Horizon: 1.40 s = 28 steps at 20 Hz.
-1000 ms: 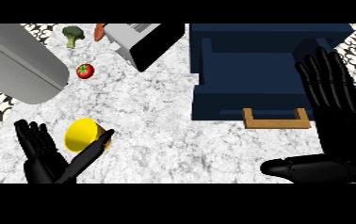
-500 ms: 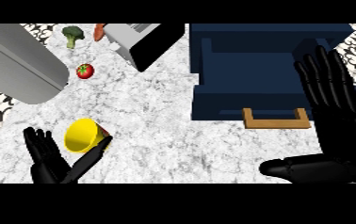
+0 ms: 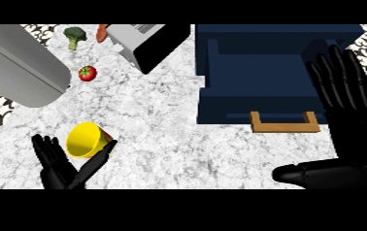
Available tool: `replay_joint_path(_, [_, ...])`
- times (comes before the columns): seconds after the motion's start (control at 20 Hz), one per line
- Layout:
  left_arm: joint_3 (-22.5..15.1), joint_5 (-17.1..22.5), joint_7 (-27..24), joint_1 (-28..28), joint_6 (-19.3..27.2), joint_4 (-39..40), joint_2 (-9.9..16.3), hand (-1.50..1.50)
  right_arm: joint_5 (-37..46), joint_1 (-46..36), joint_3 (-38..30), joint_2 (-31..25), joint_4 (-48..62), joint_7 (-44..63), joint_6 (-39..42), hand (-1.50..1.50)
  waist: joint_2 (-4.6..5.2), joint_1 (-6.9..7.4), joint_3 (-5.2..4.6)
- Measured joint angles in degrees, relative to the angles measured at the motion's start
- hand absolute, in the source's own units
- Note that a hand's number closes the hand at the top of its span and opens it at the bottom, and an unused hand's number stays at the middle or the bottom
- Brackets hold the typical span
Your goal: Pick up the cup, place it into the drawer and close the drawer
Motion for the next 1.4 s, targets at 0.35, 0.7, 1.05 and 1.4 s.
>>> replay_joint_path(0.35, [2.17, 2.73, -4.98, 0.70, -3.87, 5.47, 0.03, -1.50, 0.77, 0.00, 0.94, 0.60, -0.30, 0.10, -0.13, -1.50, 0.00, 0.02, 0.01])
replay_joint_path(0.7, [4.94, 4.06, -8.31, -3.73, -7.74, 13.78, 0.86, -1.50, 0.82, 0.29, 1.06, 0.84, -1.18, 0.58, -0.31, -1.50, 0.00, -0.05, 0.00])
replay_joint_path(1.05, [7.54, 5.75, -12.42, -7.60, -12.55, 20.83, 0.80, -1.50, 0.68, 0.86, 0.78, 0.71, -0.76, -0.31, 0.49, -1.50, 0.02, -0.08, 0.01])
replay_joint_path(1.4, [10.02, 7.50, -14.49, -10.41, -16.88, 25.84, 1.21, -1.50, -1.63, 0.39, -1.38, -0.57, -0.02, -0.20, 2.05, -1.50, 0.02, -0.09, 0.01])
